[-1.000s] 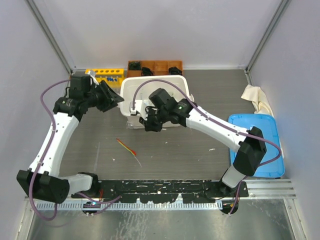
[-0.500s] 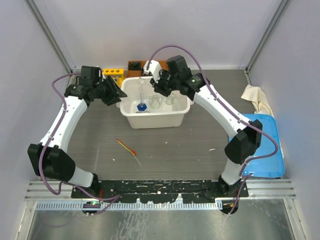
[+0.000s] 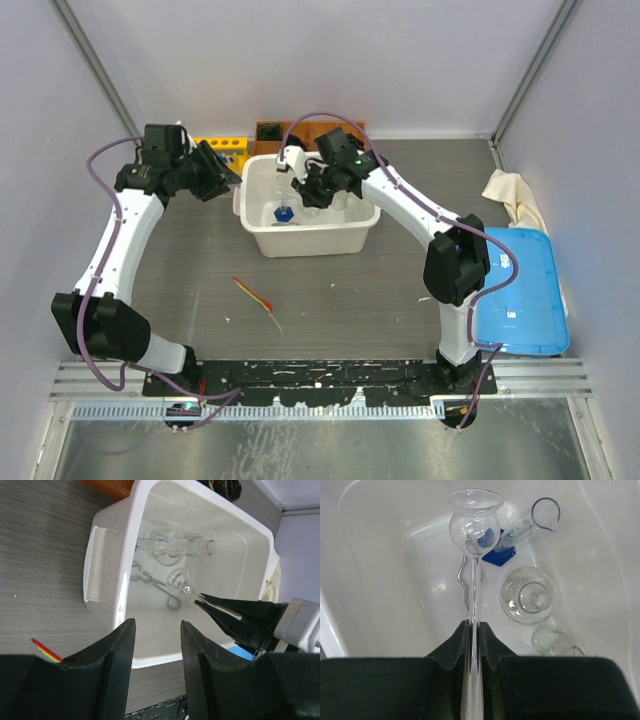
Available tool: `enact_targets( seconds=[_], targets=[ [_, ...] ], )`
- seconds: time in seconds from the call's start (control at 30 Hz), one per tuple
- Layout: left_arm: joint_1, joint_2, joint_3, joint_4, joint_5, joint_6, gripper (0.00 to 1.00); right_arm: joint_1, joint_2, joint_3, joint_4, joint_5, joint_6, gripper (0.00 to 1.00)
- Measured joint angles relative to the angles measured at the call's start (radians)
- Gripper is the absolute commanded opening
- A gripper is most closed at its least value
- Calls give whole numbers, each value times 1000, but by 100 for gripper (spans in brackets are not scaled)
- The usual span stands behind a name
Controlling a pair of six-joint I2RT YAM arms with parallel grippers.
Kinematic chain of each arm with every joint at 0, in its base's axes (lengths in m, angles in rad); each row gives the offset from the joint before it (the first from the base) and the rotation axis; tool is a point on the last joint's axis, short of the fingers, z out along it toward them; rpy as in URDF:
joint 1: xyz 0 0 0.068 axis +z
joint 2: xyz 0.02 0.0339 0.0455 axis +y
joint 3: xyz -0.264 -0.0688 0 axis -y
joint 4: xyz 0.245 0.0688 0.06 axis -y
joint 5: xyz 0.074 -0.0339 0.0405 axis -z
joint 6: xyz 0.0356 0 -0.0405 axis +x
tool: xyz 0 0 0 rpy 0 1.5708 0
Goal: Organize the chemistry lab equipment
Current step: Place the chemistry item in the storage box.
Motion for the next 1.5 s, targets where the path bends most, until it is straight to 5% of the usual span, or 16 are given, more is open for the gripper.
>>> enact_targets(
  seconds=[0.37,1.5],
  targets=[
    [38,-5,10,1,12,3,43,0,5,-113,4,-19,9,1],
    [52,-8,-11,0,27,3,43,3,146,-121,53,-13,83,1]
  ],
)
